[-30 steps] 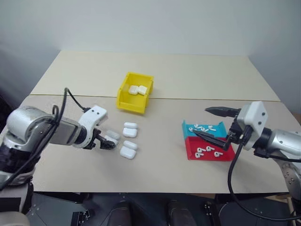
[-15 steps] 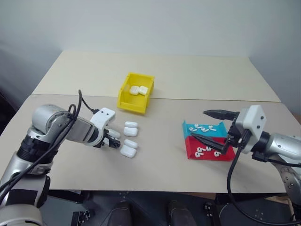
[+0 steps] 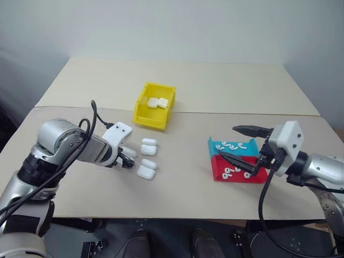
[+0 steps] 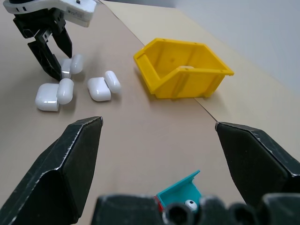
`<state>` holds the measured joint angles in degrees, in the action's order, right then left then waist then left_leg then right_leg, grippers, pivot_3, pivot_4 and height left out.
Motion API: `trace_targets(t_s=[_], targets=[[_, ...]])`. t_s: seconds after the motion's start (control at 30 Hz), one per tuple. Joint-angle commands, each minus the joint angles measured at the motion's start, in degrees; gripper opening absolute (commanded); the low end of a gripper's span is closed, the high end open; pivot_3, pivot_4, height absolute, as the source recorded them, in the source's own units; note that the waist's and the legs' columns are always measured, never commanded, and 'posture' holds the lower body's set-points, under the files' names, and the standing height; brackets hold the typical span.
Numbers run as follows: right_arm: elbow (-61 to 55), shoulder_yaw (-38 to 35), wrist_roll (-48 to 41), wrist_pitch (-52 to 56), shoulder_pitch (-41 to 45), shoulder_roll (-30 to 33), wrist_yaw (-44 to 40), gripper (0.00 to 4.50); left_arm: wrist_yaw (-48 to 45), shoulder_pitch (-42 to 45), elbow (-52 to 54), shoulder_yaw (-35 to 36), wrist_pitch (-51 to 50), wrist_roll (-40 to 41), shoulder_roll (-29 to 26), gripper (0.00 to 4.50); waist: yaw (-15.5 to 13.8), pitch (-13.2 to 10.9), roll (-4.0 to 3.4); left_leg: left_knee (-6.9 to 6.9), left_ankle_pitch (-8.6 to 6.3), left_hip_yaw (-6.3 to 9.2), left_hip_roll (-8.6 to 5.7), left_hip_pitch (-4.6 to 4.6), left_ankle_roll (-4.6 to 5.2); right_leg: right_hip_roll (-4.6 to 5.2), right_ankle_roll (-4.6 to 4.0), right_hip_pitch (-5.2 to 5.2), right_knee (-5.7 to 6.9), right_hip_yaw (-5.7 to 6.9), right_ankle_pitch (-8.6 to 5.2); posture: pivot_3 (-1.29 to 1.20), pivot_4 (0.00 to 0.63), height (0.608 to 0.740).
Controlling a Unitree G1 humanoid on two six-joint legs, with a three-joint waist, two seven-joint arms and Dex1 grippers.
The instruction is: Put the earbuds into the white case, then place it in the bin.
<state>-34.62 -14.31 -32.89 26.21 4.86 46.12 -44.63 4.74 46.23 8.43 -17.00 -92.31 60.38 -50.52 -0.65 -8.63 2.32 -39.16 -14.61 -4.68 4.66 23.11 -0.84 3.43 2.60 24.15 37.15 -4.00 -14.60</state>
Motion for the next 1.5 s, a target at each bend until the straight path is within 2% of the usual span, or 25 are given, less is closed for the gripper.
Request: trace_targets(t_s=[0.03, 0.37, 0.77, 0.87, 0.97, 1.17, 1.27, 1.37, 1.43, 1.5], targets=[[-2.24, -1.84, -1.41, 0.38, -0.07, -0.17, 0.86, 4.48, -0.2, 0.48, 0.91, 0.07, -0.19, 1.46, -1.52, 4.5, -0.02, 0.0, 0.0, 0.0, 0.0, 0.0, 0.0, 0.0, 0.0, 0.0, 0.0, 0.0, 0.0, 0.0, 0.0, 0.0, 0.15, 0.74], [-2.47, -1.36, -1.63, 1.1, 0.5, -0.19, 1.81, 4.48, 1.06, 3.19, -4.64, -1.63, -0.19, 2.45, 1.04, 4.5, -0.06, 0.0, 0.01, 0.0, 0.0, 0.02, -0.01, 0.03, 0.0, 0.0, 0.01, 0.0, -0.04, 0.02, 0.0, 0.0, 0.15, 0.74], [-4.06, -2.25, -2.86, 2.11, -0.48, 0.1, 2.92, 4.48, 2.87, 3.85, -5.2, -3.58, -0.19, -0.27, 2.46, 4.5, -0.17, 0.0, 0.0, 0.0, 0.0, 0.02, -0.02, -0.01, 0.0, 0.01, 0.01, -0.04, -0.03, 0.01, 0.0, 0.0, 0.15, 0.74], [-4.37, -2.45, -3.18, 2.19, -0.75, 0.19, 3.09, 4.5, 2.68, 3.33, -5.18, -2.73, -0.19, 0.06, 2.72, 3.87, -0.26, 0.0, 0.0, -0.02, 0.01, 0.02, -0.03, -0.06, 0.0, 0.02, 0.01, -0.1, 0.0, 0.01, 0.01, 0.0, 0.15, 0.74], [-4.35, -2.35, -3.23, 2.24, -0.65, 0.21, 3.28, 4.5, 2.42, 2.91, -4.04, -2.83, -0.19, 0.4, 2.15, 2.9, -0.05, 0.0, 0.0, -0.03, 0.02, 0.03, -0.03, -0.08, -0.02, 0.02, 0.03, -0.11, 0.02, 0.01, 0.02, 0.0, 0.15, 0.74], [-3.85, -1.42, -3.03, 2.35, 0.27, 0.06, 3.78, 4.5, 1.52, 2.09, -2.49, -2.09, -0.19, 0.72, 0.82, 2.81, 0.0, 0.0, 0.0, -0.02, 0.02, 0.03, -0.03, -0.07, -0.02, 0.02, 0.02, -0.1, 0.0, 0.01, 0.02, 0.0, 0.15, 0.74], [-3.59, -1.37, -3.19, 2.58, 0.65, 0.18, 3.86, 4.5, -2.63, -0.89, 3.82, 3.54, -0.19, 0.44, -1.79, 2.81, 0.54, 0.0, 0.0, -0.01, 0.02, 0.01, -0.02, 0.0, -0.02, 0.01, 0.02, 0.01, 0.0, -0.02, 0.02, 0.0, 0.15, 0.74], [-2.76, -1.36, -2.79, 2.17, 0.92, 0.37, 3.31, 4.5, -7.27, -5.34, 9.69, 13.36, 1.7, 1.45, -4.19, 2.81, 0.6, 0.0, 0.01, 0.01, 0.02, 0.03, -0.01, 0.11, -0.02, 0.01, 0.02, 0.1, -0.01, 0.01, 0.01, 0.0, 0.15, 0.74], [-0.84, -0.86, -1.87, 1.4, 2.05, 0.44, 2.72, 4.5, -13.14, -11.79, 14.87, 22.72, 9.8, 1.29, -5.53, 2.81, 0.64, 0.0, 0.01, 0.01, 0.02, -0.02, -0.01, 0.1, -0.02, 0.03, 0.02, 0.1, -0.04, 0.0, 0.01, 0.0, 0.15, 0.74], [0.37, -0.49, -1.27, 0.77, 2.98, 0.38, 2.29, 4.5, -18.4, -16.07, 17.78, 27.72, 15.18, 0.41, -6.27, 2.81, 0.59, 0.0, 0.01, 0.0, 0.01, -0.03, 0.0, 0.07, -0.02, 0.04, 0.02, 0.05, -0.06, 0.01, 0.01, 0.0, 0.15, 0.74]])
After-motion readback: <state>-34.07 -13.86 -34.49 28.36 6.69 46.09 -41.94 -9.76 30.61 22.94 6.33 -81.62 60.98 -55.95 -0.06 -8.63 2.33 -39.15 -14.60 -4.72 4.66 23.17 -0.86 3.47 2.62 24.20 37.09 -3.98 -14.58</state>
